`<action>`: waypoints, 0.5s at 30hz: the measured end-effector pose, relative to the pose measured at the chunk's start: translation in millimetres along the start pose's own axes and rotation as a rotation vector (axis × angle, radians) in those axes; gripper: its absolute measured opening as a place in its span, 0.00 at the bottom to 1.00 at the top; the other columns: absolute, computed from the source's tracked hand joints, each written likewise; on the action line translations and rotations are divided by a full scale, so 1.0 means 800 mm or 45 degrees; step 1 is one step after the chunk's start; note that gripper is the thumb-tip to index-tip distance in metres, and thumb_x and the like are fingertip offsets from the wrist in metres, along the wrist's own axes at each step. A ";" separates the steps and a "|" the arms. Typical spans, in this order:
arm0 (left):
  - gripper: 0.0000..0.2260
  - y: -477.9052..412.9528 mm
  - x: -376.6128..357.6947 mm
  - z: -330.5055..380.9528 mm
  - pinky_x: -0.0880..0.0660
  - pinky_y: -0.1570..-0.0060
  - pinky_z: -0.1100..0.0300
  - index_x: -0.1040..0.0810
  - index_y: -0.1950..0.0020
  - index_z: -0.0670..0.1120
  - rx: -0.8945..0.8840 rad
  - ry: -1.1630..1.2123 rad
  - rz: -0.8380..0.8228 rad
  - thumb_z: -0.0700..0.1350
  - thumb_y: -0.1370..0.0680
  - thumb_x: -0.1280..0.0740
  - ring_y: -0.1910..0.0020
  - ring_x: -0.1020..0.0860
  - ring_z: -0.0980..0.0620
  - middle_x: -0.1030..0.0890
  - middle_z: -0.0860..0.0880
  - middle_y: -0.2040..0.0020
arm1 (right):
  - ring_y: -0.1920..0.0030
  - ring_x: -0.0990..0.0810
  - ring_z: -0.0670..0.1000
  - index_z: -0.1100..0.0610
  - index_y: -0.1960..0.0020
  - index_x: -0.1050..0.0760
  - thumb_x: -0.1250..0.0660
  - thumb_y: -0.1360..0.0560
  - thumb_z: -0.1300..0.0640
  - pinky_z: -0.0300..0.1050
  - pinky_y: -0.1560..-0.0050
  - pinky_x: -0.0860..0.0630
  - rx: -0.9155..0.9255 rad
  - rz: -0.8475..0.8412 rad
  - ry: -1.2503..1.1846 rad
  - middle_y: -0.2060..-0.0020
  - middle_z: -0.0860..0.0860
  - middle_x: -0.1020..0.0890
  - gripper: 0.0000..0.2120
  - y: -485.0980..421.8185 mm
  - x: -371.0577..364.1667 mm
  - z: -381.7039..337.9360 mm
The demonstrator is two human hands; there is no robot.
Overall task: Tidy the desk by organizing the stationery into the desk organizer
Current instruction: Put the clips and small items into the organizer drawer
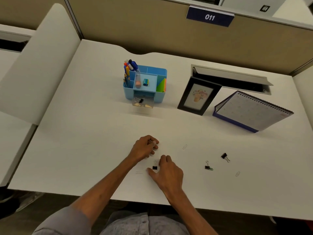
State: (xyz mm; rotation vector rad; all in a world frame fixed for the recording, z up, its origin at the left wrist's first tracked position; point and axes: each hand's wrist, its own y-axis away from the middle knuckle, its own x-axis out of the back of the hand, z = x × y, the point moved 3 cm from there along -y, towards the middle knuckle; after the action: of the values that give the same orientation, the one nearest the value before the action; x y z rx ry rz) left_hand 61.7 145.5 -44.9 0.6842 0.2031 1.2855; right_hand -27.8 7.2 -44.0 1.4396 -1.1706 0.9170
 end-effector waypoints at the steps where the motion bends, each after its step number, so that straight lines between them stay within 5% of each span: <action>1: 0.08 0.002 -0.002 -0.001 0.17 0.55 0.51 0.17 0.44 0.51 0.001 -0.008 -0.001 0.46 0.14 0.36 0.54 0.13 0.47 0.12 0.52 0.52 | 0.66 0.21 0.48 0.51 0.48 0.23 0.37 0.29 0.27 0.43 0.72 0.31 -0.007 0.003 -0.001 0.55 0.46 0.20 0.29 0.002 -0.001 0.000; 9: 0.07 0.008 -0.011 0.001 0.15 0.52 0.50 0.17 0.44 0.51 0.020 -0.113 -0.035 0.48 0.15 0.36 0.54 0.13 0.50 0.12 0.53 0.52 | 0.63 0.20 0.48 0.51 0.48 0.23 0.33 0.23 0.41 0.44 0.68 0.24 -0.028 -0.037 -0.113 0.53 0.46 0.19 0.14 0.004 0.000 0.001; 15: 0.06 0.006 -0.003 -0.001 0.14 0.53 0.51 0.16 0.47 0.50 -0.044 -0.272 0.006 0.51 0.19 0.28 0.57 0.13 0.52 0.13 0.51 0.55 | 0.61 0.21 0.46 0.49 0.50 0.26 0.32 0.22 0.45 0.38 0.67 0.34 -0.078 0.029 -0.313 0.53 0.43 0.19 0.08 -0.016 0.029 0.009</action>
State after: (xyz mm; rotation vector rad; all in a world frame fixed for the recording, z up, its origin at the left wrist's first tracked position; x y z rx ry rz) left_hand 56.6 144.6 -43.4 0.7866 0.0044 1.2075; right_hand -10.4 -4.6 -26.0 1.5227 -1.3865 0.7274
